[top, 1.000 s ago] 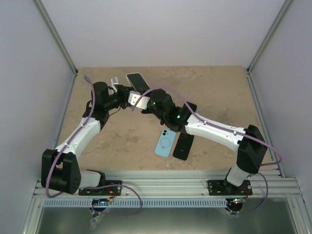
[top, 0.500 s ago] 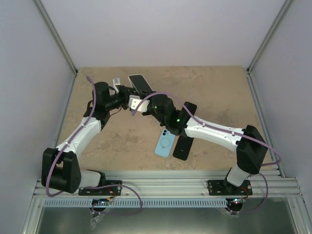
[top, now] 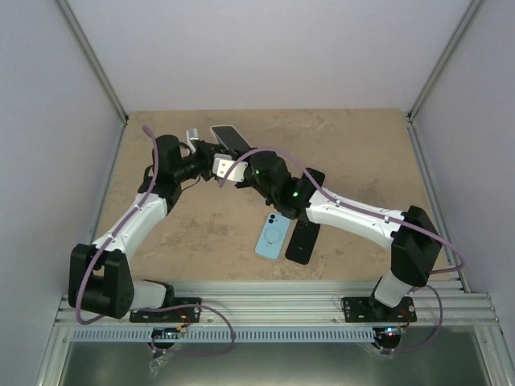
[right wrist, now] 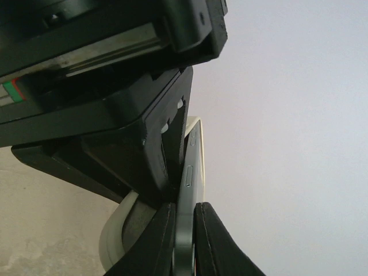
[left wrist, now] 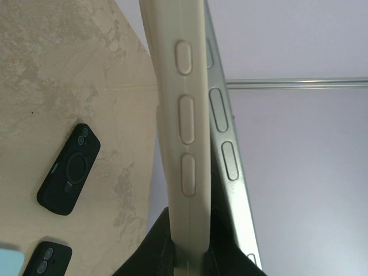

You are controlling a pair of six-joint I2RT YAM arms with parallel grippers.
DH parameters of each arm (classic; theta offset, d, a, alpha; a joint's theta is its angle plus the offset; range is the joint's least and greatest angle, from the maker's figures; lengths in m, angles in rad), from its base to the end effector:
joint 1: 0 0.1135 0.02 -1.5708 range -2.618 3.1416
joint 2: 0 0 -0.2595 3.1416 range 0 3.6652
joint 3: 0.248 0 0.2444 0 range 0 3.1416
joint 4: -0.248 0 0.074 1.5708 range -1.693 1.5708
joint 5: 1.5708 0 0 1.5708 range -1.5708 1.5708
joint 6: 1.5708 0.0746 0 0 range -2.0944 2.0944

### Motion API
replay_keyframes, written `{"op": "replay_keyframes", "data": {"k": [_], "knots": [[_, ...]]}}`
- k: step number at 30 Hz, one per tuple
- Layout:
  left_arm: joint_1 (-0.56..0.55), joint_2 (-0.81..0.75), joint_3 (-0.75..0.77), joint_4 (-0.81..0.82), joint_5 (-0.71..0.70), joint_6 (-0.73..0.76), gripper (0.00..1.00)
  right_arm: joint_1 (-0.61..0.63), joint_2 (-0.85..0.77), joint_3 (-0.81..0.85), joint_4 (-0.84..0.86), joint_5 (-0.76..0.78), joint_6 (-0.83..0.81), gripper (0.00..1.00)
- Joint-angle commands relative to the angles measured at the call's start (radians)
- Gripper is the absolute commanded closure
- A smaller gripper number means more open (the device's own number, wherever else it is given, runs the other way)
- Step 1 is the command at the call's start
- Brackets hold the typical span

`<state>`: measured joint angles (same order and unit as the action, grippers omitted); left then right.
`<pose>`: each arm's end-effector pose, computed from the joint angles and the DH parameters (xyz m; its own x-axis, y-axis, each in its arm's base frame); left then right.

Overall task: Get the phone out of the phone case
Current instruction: Remove the phone case from the phone.

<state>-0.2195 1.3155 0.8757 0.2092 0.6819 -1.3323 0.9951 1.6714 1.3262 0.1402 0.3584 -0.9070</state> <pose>0.3048 -0.1162 0.2878 -0.7989 -0.5947 -0.0900 -0.0353 0.1958 -0.9800 0.2561 0.3466 0.3187 0.4032 -0.7337 -0.5470 -0.4561 0.3571 -0.8152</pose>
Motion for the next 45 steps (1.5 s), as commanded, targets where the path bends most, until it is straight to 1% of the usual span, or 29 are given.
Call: {"op": "replay_keyframes", "data": {"k": [1,6,15,21,25,29,37,39,42,45], "knots": [[-0.009,-0.006,0.021,0.04,0.065,0.051,1.0,-0.056,-0.02,0.083,-0.082,0.011,0.117,0.99],[-0.009,0.011,0.031,0.003,0.034,0.079,1.0,-0.056,-0.042,0.125,-0.153,-0.018,0.169,0.99],[-0.009,0.016,0.034,-0.031,-0.003,0.108,1.0,-0.057,-0.05,0.161,-0.204,-0.027,0.177,0.99],[-0.009,0.016,0.034,-0.025,0.003,0.112,1.0,-0.08,-0.052,0.158,-0.2,-0.032,0.169,1.0],[-0.009,0.008,0.032,0.017,0.03,0.093,1.0,-0.094,-0.043,0.147,-0.223,-0.042,0.174,0.99],[-0.009,-0.001,0.026,0.052,0.057,0.07,1.0,-0.098,-0.046,0.1,-0.181,-0.023,0.148,0.9],[-0.009,-0.017,0.01,0.101,0.085,0.045,1.0,-0.105,-0.042,0.057,-0.143,0.016,0.11,0.84],[-0.009,-0.02,0.005,0.105,0.087,0.041,1.0,-0.108,-0.04,0.052,-0.11,0.027,0.102,0.82],[-0.009,-0.023,-0.001,0.11,0.089,0.037,1.0,-0.11,-0.036,0.046,-0.09,0.048,0.088,0.81],[-0.009,-0.022,-0.005,0.116,0.09,0.028,1.0,-0.11,-0.035,0.025,-0.031,0.088,0.058,0.82]]}}
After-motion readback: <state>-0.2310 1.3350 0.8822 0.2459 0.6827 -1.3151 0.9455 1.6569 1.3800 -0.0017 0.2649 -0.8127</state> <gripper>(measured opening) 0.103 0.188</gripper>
